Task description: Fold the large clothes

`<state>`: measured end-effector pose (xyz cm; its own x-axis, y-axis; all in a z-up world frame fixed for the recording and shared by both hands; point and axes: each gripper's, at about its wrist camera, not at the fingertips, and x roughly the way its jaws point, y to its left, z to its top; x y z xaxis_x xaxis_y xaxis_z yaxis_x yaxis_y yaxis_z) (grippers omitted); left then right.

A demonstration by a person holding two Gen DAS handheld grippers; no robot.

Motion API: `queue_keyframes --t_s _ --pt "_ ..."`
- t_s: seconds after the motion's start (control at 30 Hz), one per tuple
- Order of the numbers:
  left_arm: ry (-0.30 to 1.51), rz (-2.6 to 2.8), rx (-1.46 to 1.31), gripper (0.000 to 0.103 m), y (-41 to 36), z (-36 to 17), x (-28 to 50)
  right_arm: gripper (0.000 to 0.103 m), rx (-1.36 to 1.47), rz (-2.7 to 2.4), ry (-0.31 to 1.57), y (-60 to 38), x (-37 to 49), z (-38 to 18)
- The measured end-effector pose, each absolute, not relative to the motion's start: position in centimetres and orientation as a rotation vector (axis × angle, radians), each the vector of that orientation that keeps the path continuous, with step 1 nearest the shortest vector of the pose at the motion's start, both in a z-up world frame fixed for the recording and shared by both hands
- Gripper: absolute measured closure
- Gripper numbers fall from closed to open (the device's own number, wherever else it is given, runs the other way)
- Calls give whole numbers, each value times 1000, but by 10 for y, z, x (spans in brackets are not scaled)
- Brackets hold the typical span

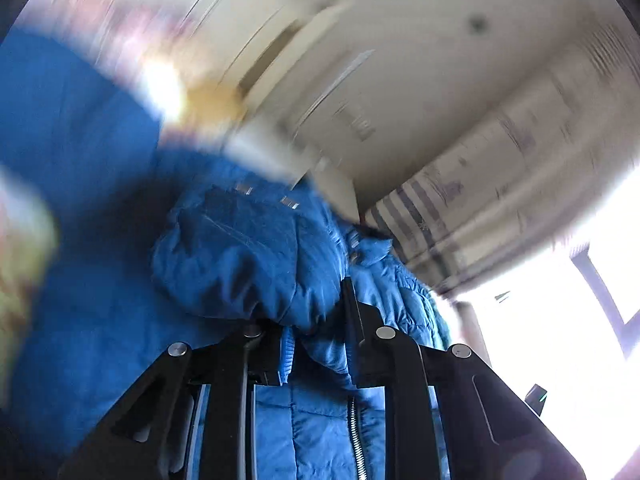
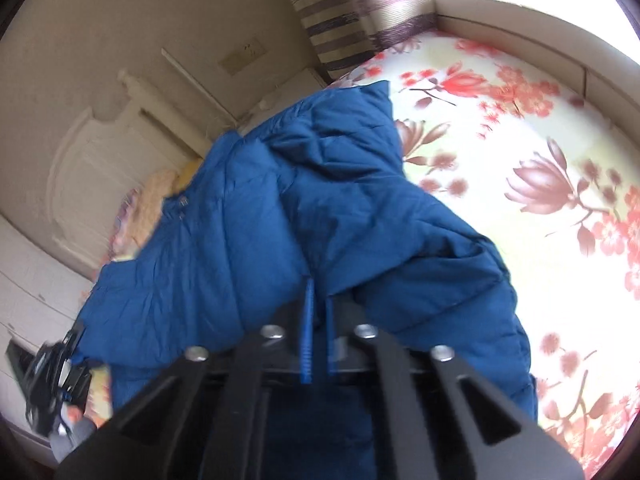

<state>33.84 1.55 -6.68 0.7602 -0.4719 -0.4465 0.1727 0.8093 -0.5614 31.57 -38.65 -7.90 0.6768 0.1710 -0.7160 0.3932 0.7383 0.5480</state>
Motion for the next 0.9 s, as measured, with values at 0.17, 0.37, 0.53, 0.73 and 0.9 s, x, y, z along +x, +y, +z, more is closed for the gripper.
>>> queue_keyframes --t_s 0.17,0.37,0.53,0.73,0.9 --pt "602 -313 -83 82 -35 -42 306 102 754 -148 730 -406 297 -60" --pt "937 -239 -403 79 16 -117 333 102 718 -137 807 -401 302 -73" --pt "938 -318 -568 78 41 -122 331 100 718 -144 815 -401 300 -77" --pt "900 -355 -680 77 51 -124 334 94 778 -149 819 -411 298 -88" --pt "984 -288 -725 71 56 -139 334 96 695 -166 822 -401 300 -84"
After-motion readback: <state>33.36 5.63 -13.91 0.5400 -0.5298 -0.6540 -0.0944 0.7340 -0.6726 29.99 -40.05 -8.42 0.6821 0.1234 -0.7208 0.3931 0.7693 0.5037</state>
